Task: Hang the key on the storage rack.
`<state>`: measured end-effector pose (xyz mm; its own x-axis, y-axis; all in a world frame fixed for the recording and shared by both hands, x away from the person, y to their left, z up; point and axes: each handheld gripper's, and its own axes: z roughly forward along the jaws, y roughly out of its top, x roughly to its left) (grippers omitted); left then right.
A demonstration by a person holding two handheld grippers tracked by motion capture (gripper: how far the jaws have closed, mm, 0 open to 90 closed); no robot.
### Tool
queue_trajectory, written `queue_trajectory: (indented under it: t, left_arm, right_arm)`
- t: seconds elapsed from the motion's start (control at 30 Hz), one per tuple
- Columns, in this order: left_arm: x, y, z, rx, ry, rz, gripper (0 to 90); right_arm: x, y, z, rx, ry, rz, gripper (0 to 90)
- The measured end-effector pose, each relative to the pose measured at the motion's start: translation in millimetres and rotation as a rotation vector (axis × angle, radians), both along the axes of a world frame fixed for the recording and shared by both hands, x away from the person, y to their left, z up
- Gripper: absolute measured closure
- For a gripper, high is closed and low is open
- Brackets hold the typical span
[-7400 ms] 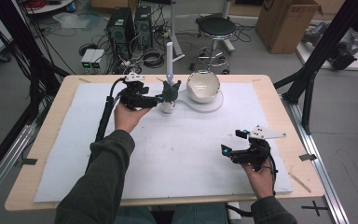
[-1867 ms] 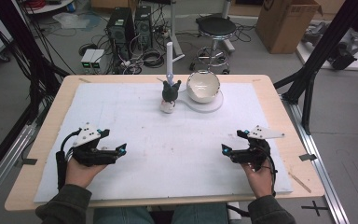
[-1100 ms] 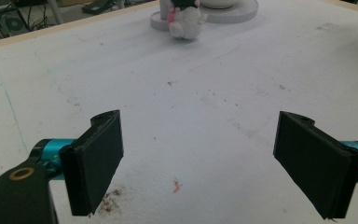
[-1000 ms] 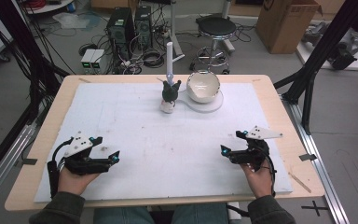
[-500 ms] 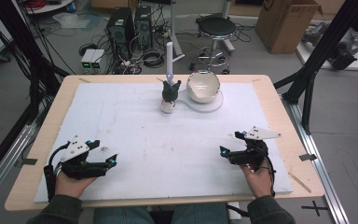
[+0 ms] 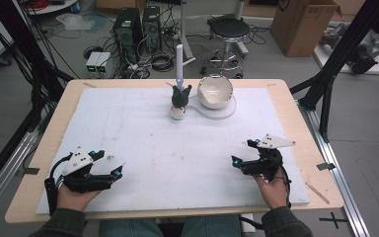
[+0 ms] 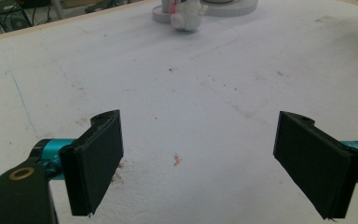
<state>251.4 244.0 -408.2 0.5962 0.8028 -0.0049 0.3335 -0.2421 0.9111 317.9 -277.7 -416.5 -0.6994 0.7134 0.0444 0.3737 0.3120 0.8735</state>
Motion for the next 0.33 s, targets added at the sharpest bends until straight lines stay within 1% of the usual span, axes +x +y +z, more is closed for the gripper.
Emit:
queue_trajectory:
  t: [0.07,0.1,0.17,0.3,0.33]
  left_arm:
    - [0.6,-1.0,-1.5,0.009,0.001,0.000,16.3]
    - [1.2,-0.3,-1.8,0.013,0.005,-0.003,16.3]
    - [1.1,-0.7,-2.1,-0.009,0.006,0.003,16.3]
    - [1.1,-2.5,-2.1,-0.006,-0.004,-0.002,16.3]
    - [1.4,-2.7,-2.1,-0.006,0.000,-0.006,16.3]
  right_arm:
    - [-0.6,0.5,-0.1,-0.006,0.007,0.004,10.2]
    - [-0.4,0.6,-0.2,-0.008,0.003,0.008,10.3]
    - [-0.8,1.0,-0.3,-0.011,0.003,0.011,10.3]
    - [-0.7,1.6,-1.1,-0.008,0.006,0.013,10.3]
    - [-0.5,1.4,-1.5,-0.007,0.007,0.014,10.3]
